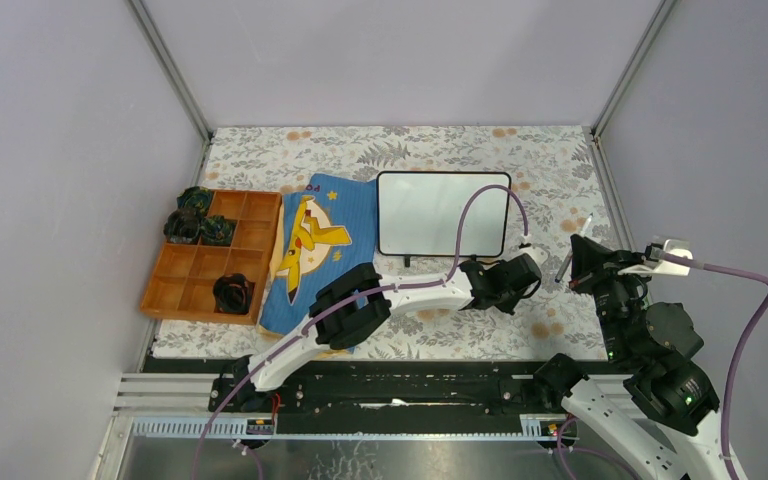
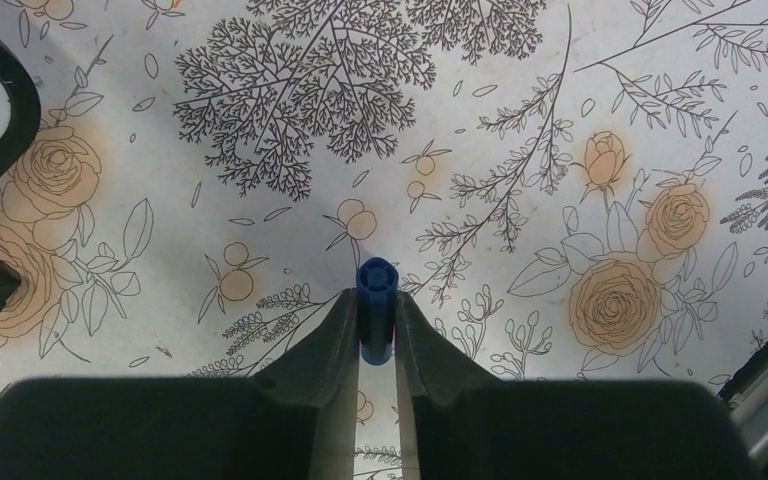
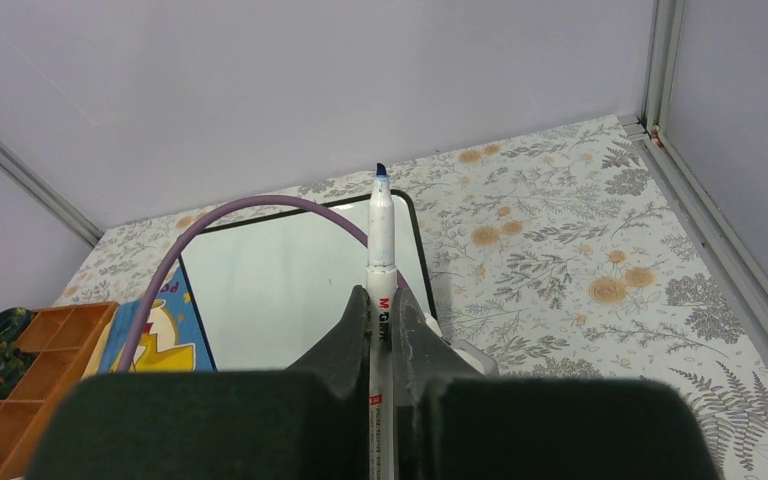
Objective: Write a sentence on the whiteboard
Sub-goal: Place the pen cap at the center of the board.
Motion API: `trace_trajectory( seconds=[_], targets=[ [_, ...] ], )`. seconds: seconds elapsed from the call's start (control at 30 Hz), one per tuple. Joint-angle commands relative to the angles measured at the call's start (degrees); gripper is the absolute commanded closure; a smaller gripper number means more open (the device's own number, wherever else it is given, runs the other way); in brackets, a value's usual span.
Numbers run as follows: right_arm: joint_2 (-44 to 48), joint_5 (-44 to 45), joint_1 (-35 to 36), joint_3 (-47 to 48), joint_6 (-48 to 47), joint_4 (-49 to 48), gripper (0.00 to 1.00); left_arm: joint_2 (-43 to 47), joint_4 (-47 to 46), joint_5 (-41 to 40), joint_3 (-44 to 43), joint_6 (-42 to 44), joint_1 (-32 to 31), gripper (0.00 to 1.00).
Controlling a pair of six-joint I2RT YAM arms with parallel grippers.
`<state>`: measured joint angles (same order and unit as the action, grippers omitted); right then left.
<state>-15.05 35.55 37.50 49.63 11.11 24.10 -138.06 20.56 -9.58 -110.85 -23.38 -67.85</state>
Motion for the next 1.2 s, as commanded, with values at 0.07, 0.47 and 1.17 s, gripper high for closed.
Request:
trace_trajectory(
  seconds=[0.07,0.47,1.17],
  targets=[
    [0.3,1.5,0.1,1.6,-0.8,-2.1,1.0,-0.5,0.2,-1.2,-1.1,0.9,-0.4,0.72],
    [-0.6,0.4,0.1,2.1,0.2,-1.5,1.0,4.9,-3.3,-4.0,4.4,0.0,-0.6,0.51],
    [-10.4,-14.2,0.1,5.7,4.9,-5.6,1.0,48.4,-13.8,-22.6,36.5,0.4,-1.1,0.28]
  ],
)
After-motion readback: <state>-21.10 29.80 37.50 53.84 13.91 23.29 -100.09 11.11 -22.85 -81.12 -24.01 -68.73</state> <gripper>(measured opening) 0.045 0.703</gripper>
